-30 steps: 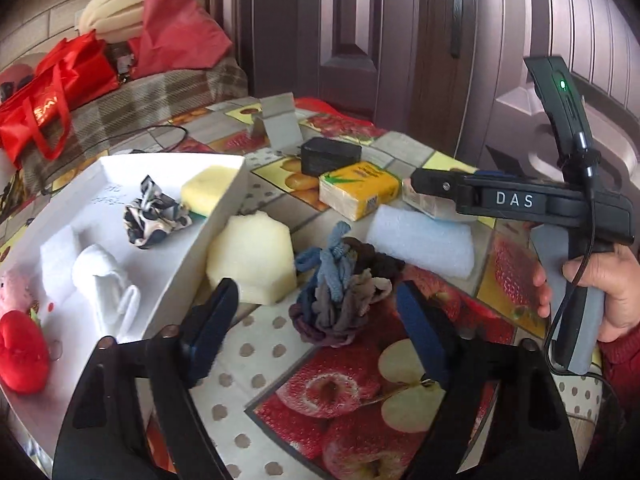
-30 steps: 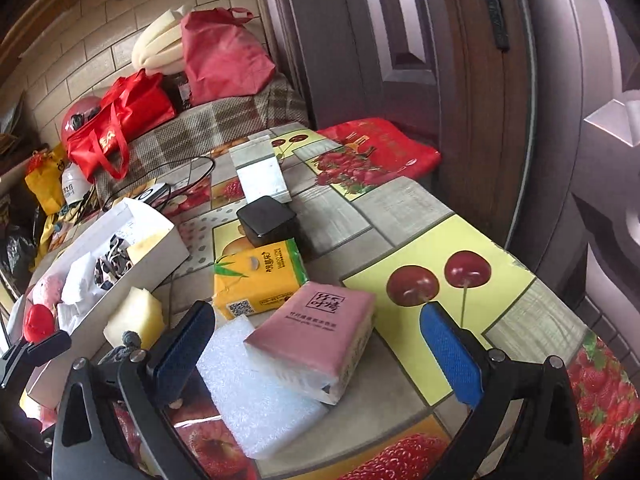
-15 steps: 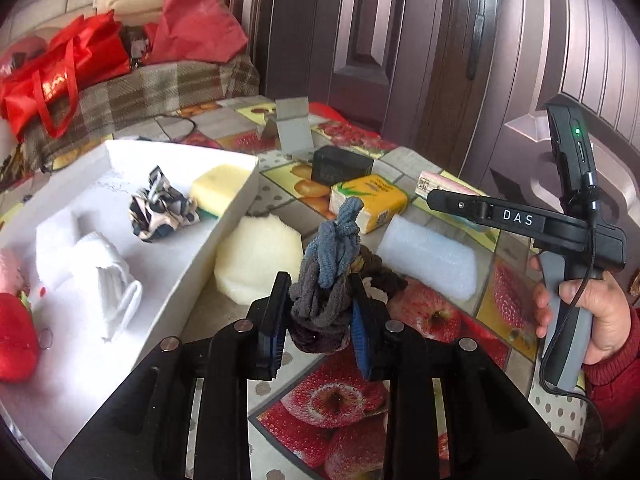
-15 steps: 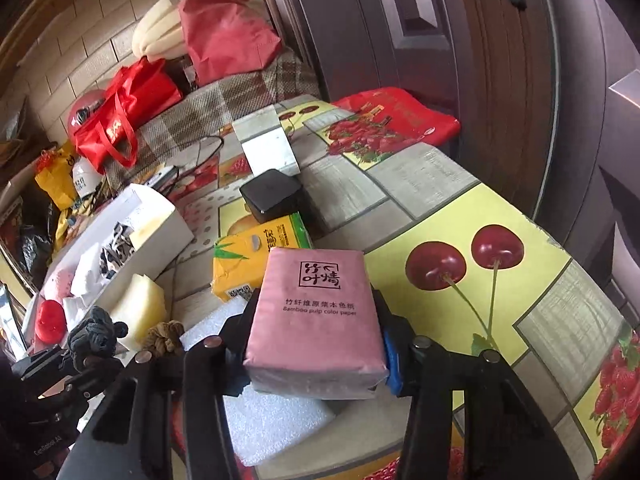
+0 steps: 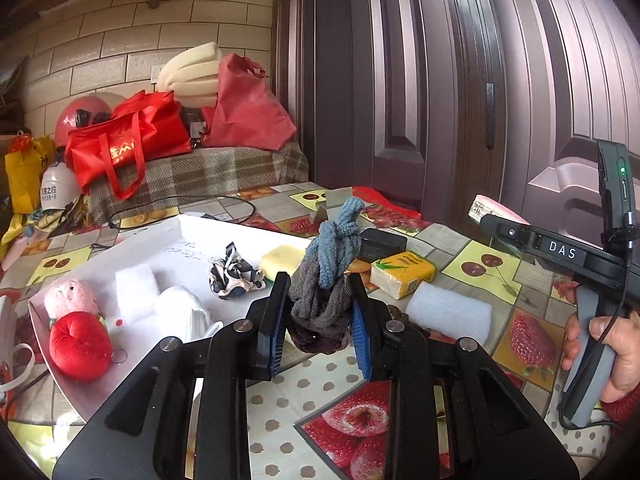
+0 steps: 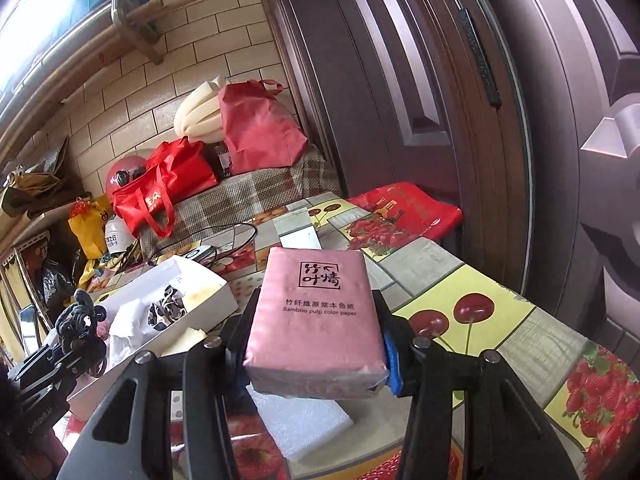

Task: Organize soft objects
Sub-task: 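Carry the rope toy and tissue pack over the tray and open both grippers, then move the right gripper to the white foam sheet and grasp it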

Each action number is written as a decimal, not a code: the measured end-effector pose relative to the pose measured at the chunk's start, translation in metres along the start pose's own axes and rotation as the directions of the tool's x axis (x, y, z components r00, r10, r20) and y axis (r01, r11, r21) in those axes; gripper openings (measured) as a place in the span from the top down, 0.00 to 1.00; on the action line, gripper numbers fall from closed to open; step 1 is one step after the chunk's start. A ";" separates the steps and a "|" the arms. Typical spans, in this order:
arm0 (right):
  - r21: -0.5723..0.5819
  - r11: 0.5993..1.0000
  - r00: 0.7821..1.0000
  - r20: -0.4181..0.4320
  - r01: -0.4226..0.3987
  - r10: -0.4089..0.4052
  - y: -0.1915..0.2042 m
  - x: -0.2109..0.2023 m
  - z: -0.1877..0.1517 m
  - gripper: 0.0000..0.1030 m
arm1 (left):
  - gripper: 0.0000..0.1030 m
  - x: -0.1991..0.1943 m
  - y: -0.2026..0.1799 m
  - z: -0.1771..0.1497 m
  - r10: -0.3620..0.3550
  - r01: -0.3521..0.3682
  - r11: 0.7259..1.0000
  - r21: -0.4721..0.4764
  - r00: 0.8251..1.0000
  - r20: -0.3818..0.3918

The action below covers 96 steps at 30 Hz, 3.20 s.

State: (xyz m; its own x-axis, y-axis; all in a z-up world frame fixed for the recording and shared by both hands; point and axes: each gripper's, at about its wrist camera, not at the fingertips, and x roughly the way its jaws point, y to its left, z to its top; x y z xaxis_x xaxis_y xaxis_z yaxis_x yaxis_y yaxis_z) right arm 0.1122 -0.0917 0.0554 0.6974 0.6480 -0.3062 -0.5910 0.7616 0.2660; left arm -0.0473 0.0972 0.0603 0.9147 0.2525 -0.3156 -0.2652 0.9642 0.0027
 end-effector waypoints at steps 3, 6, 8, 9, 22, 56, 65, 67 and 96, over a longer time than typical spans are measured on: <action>-0.014 1.000 1.000 0.013 -0.014 0.014 0.005 -0.004 -0.001 0.52 | 0.74 -0.003 0.001 -0.002 0.006 -0.006 1.000 -0.001 1.000 0.008; -0.030 0.999 0.999 0.013 -0.030 0.030 0.013 -0.005 -0.003 0.52 | 0.74 -0.006 0.006 -0.003 0.008 -0.008 1.000 -0.015 1.000 0.010; -0.041 0.998 0.999 0.015 -0.037 0.037 0.020 -0.006 -0.005 0.52 | 0.74 -0.008 0.009 -0.004 0.008 -0.007 1.000 -0.020 1.000 0.010; -0.043 0.998 0.999 0.013 -0.041 0.042 0.022 -0.006 -0.006 0.52 | 0.74 -0.009 0.010 -0.004 0.008 -0.008 1.000 -0.021 1.000 0.010; -0.109 0.984 0.990 -0.055 -0.138 0.133 0.066 0.002 -0.020 0.52 | 0.73 -0.024 0.047 -0.011 0.069 -0.069 0.996 -0.059 0.998 0.003; -0.337 0.897 0.954 -0.179 -0.287 0.239 0.236 0.110 -0.038 0.52 | 0.72 0.028 0.183 -0.005 0.320 -0.346 0.908 -0.237 0.937 -0.141; -0.358 0.901 0.964 -0.184 -0.246 0.191 0.249 0.134 -0.035 0.28 | 0.24 0.018 0.195 -0.008 0.355 -0.376 0.869 -0.322 0.927 -0.124; -0.318 0.919 0.968 -0.165 -0.232 0.187 0.240 0.133 -0.032 0.18 | 0.00 0.017 0.200 -0.009 0.345 -0.367 0.865 -0.344 0.930 -0.124; -0.327 0.923 0.979 -0.045 -0.201 0.197 0.204 0.071 -0.035 0.00 | 0.00 -0.003 0.151 -0.004 0.386 -0.376 0.910 -0.175 0.922 0.028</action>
State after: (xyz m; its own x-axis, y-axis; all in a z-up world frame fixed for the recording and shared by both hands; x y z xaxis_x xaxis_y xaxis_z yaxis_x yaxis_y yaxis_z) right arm 0.0272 0.1099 0.0564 0.5481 0.7852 -0.2882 -0.8186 0.5744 0.0079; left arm -0.0912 0.2420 0.0579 0.7492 0.6076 -0.2636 -0.6386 0.7682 -0.0446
